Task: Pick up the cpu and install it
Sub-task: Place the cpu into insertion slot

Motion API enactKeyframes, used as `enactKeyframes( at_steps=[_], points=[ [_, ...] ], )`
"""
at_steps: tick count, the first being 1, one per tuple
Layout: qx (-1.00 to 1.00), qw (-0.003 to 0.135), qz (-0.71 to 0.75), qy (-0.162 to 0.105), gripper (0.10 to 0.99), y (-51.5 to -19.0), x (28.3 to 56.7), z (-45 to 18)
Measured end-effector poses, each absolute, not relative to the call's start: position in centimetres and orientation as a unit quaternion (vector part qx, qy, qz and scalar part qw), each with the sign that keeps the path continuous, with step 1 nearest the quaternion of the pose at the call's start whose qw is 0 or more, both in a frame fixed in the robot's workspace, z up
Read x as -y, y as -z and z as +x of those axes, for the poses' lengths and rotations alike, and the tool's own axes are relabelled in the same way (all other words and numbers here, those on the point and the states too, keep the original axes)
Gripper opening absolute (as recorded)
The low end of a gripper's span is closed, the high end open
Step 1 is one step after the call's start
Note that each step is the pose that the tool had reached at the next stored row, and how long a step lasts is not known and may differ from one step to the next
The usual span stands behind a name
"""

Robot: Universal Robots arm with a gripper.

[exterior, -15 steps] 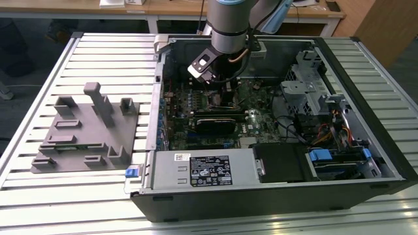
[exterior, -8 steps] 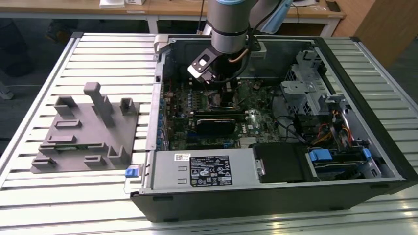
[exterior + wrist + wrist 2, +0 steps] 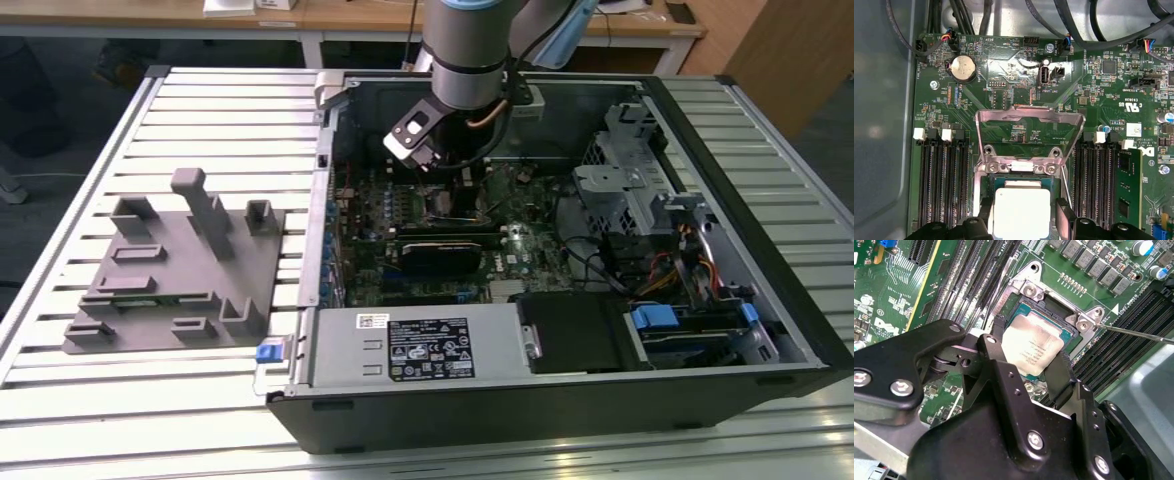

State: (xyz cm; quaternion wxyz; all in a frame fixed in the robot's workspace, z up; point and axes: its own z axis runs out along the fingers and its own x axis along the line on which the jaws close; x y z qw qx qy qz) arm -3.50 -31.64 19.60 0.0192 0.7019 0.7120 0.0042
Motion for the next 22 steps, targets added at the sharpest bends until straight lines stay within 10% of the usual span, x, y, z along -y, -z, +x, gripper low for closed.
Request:
enactKeyframes(
  at_steps=[22],
  points=[
    [-0.713, 0.019, 0.701, -0.004, 0.600, -19.57, 31.64, -3.50]
  ],
)
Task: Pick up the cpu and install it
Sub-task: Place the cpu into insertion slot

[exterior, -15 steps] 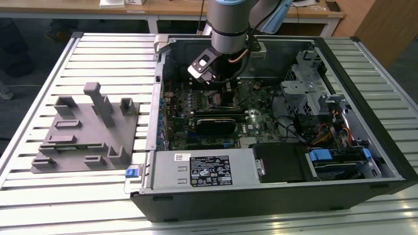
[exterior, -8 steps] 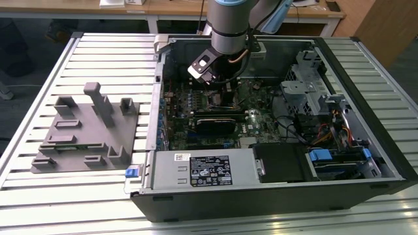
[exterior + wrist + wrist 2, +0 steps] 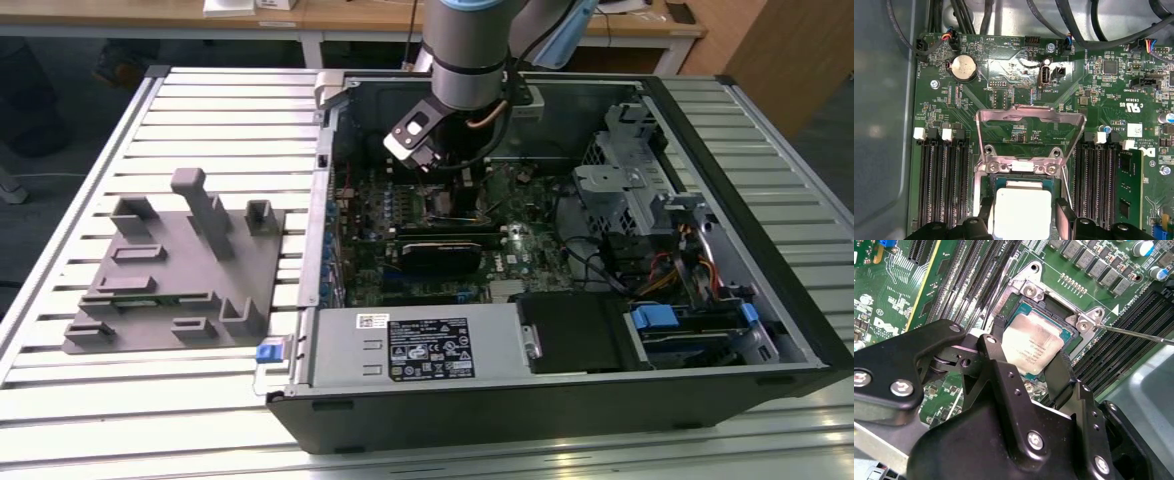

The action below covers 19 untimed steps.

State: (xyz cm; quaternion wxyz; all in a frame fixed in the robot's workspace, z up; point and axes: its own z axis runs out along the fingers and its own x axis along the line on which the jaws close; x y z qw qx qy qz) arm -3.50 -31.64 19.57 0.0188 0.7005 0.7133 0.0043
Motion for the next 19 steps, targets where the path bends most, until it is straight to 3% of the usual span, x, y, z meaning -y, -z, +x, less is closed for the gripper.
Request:
enactKeyframes(
  at_steps=[10, 12, 13, 19],
  points=[
    [-0.714, 0.017, 0.700, -0.006, 0.600, -19.54, 31.64, -3.41],
    [-0.714, 0.017, 0.699, -0.006, 0.584, -19.55, 31.65, -3.41],
    [-0.715, 0.017, 0.699, -0.006, 0.525, -19.54, 31.65, -3.40],
    [-0.719, 0.013, 0.694, -0.010, 0.525, -19.52, 31.65, -3.38]
  ],
)
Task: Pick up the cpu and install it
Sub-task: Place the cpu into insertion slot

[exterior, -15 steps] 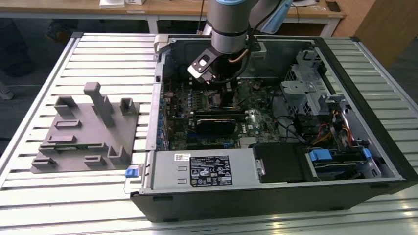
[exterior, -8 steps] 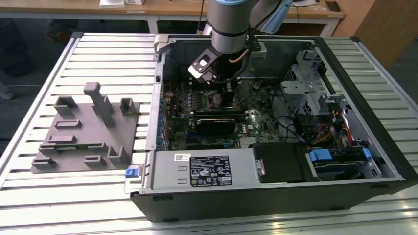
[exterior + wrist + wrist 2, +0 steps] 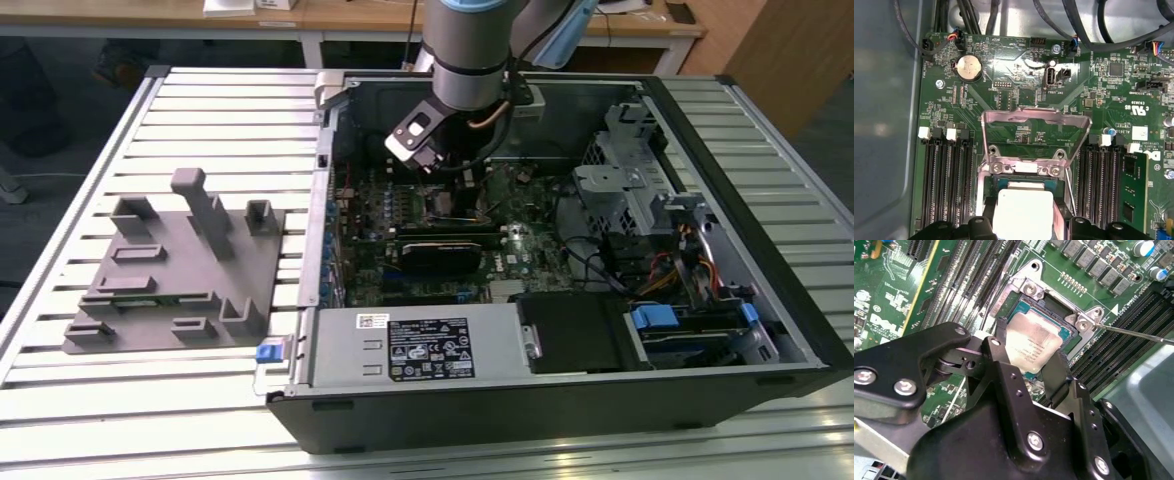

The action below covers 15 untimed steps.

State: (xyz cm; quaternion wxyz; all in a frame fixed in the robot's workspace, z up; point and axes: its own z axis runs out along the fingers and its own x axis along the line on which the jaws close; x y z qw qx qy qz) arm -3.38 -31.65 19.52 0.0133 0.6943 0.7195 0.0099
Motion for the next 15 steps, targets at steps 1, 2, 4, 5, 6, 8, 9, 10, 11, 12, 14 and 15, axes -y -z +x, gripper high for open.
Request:
enactKeyframes(
  at_steps=[1, 2, 4, 5, 6, 8, 9, 10, 11, 12, 14, 15],
  points=[
    [-0.719, 0.012, 0.694, -0.011, 0.525, -19.51, 31.65, -3.39],
    [-0.719, 0.012, 0.694, -0.011, 0.525, -19.51, 31.64, -3.39],
    [-0.719, 0.012, 0.694, -0.012, 0.525, -19.50, 31.64, -3.39],
    [-0.719, 0.012, 0.694, -0.012, 0.525, -19.50, 31.65, -3.39],
    [-0.719, 0.012, 0.694, -0.012, 0.525, -19.49, 31.65, -3.39],
    [-0.719, 0.012, 0.694, -0.012, 0.525, -19.48, 31.65, -3.39],
    [-0.719, 0.012, 0.694, -0.012, 0.525, -19.48, 31.65, -3.39],
    [-0.719, 0.012, 0.694, -0.012, 0.525, -19.48, 31.65, -3.39],
    [-0.719, 0.012, 0.694, -0.012, 0.525, -19.47, 31.65, -3.39],
    [-0.719, 0.012, 0.694, -0.012, 0.525, -19.47, 31.65, -3.38],
    [-0.719, 0.012, 0.694, -0.012, 0.537, -19.43, 31.64, -3.37],
    [-0.719, 0.012, 0.694, -0.012, 0.537, -19.44, 31.64, -3.39]
  ],
)
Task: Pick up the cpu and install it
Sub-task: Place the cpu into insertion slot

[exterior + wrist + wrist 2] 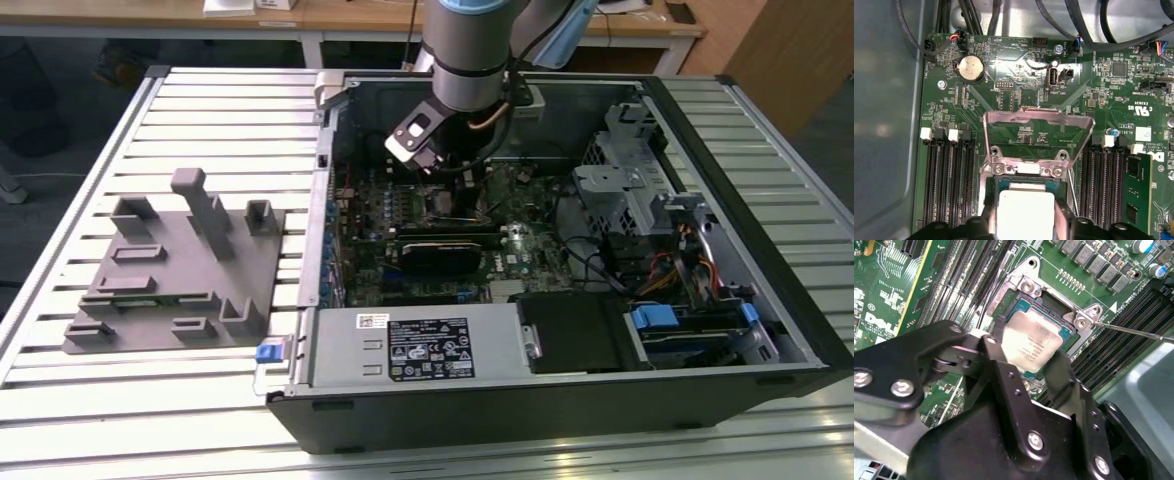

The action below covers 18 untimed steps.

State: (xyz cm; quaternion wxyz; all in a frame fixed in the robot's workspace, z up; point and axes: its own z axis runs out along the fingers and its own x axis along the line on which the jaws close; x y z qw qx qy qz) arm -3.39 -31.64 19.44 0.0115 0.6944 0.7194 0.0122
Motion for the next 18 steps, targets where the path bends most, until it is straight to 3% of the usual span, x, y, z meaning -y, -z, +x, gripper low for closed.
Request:
enactKeyframes(
  at_steps=[3, 12, 14, 17, 18],
  points=[
    [-0.719, 0.012, 0.694, -0.012, 0.659, -19.5, 31.7, -3.4],
    [-0.719, 0.012, 0.695, -0.012, 0.659, -19.9, 31.7, -3.4],
    [-0.719, 0.011, 0.695, -0.012, 0.643, -20.2, 31.7, -3.4],
    [-0.719, 0.011, 0.695, -0.011, 0.463, -20.5, 31.7, -3.4],
    [-0.719, 0.011, 0.695, -0.011, 0.463, -20.6, 31.7, -3.4]
  ],
)
